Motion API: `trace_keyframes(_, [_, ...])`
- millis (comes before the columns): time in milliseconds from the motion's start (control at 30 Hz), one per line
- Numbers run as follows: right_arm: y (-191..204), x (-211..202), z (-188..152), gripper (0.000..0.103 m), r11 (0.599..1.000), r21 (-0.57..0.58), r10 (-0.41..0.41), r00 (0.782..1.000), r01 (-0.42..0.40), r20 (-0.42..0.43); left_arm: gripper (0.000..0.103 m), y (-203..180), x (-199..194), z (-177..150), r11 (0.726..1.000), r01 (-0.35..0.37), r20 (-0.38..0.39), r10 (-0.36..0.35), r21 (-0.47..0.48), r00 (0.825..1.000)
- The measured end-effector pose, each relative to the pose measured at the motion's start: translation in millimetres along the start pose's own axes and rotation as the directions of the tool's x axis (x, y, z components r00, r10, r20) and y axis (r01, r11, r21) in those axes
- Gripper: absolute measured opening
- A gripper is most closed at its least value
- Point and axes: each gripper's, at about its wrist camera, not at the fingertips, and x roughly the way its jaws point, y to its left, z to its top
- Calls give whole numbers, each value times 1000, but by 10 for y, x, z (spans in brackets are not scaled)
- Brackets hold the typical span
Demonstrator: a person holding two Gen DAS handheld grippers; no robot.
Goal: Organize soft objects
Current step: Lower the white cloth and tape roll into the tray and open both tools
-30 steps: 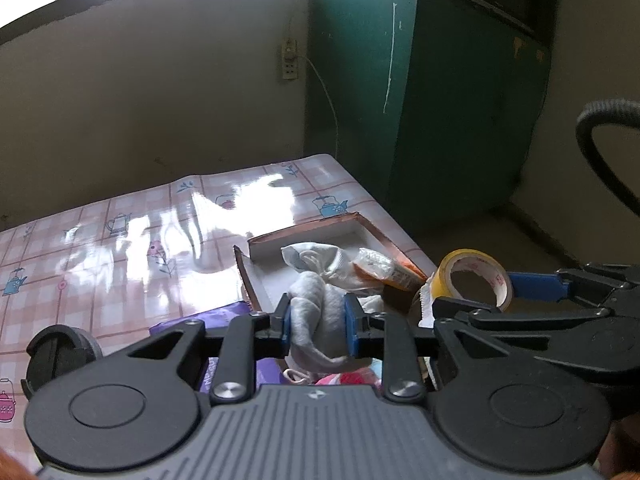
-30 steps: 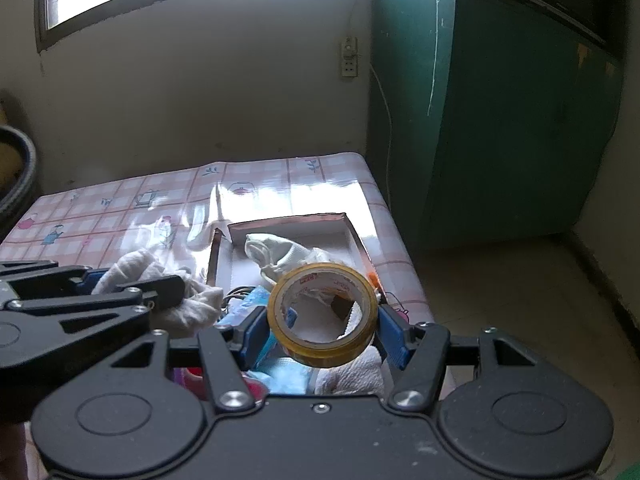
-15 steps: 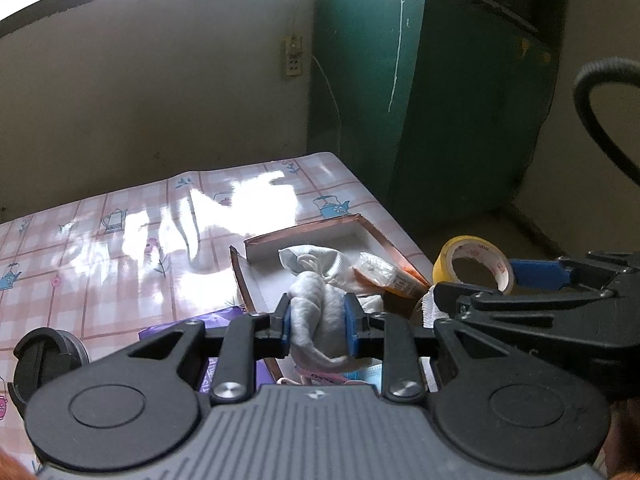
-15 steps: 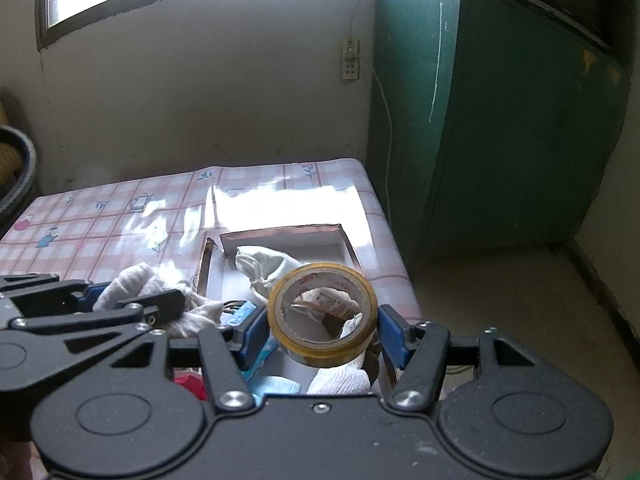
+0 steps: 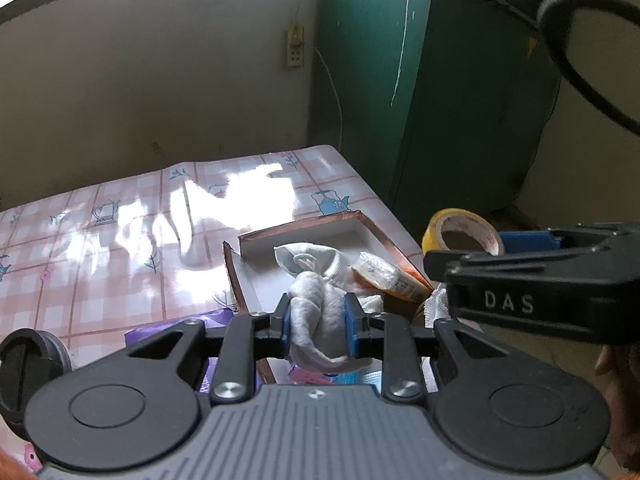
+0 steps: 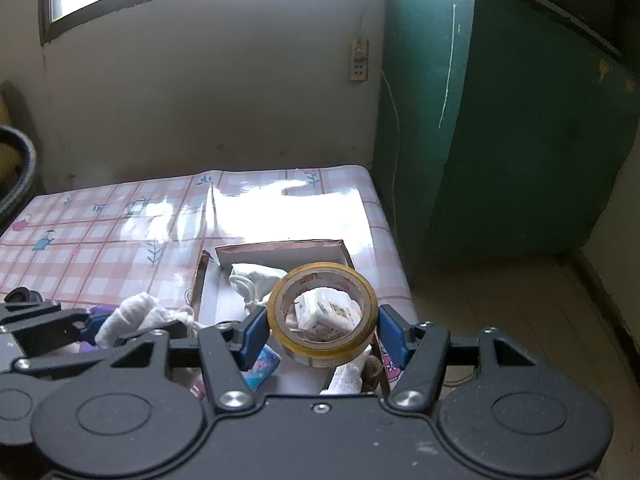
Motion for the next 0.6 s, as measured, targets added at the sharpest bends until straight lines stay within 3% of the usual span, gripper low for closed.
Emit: trace_keyframes(600, [-49,280,175,72,998,10,55,998,-55,-29,27,-49,228,45,1000,0,-29,0,-1,1000])
